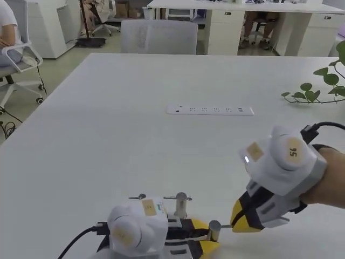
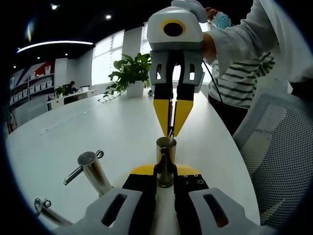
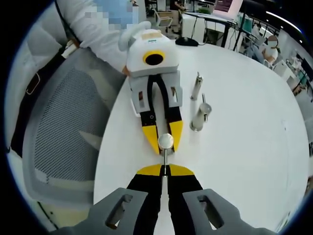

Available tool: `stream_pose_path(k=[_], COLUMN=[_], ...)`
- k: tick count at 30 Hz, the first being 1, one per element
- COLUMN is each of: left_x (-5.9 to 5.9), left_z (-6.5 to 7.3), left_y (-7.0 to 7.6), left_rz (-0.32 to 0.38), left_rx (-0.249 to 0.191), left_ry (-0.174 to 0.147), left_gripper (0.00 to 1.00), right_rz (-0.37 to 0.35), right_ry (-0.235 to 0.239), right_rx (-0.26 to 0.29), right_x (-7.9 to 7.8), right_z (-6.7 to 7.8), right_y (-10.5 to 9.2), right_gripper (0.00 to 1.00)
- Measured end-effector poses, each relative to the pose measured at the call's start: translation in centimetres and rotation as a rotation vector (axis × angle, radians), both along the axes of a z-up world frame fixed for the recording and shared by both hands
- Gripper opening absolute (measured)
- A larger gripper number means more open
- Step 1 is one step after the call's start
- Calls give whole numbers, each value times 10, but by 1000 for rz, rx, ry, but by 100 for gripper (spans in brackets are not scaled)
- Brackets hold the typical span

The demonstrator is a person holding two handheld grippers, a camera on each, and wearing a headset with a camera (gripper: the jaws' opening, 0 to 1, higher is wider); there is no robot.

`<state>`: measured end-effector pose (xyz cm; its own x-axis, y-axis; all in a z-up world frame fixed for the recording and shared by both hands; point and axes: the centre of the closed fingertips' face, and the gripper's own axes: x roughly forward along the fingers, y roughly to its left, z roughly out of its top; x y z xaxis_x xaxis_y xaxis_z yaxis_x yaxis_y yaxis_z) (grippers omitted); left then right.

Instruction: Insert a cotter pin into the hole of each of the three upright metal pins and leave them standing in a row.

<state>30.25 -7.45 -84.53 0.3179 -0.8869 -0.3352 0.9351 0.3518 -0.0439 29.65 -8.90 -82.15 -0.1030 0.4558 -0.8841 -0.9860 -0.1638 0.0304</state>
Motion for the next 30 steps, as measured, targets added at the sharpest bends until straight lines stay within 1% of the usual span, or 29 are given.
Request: stream_pose_path(k=[21, 30], left_x=[0, 0], left_z=[-1, -2], left_y=[-1, -1], left_rz=[0, 1], left_rx=[-5, -6], left_ry=[4, 6], left_gripper=[11, 11], right_rz=[32, 36], right_ry=[-8, -8], right_rx=[-1, 7], right_x=[-2, -3], right_z=[-2, -2], right_y=[14, 16], right_gripper=[5, 5])
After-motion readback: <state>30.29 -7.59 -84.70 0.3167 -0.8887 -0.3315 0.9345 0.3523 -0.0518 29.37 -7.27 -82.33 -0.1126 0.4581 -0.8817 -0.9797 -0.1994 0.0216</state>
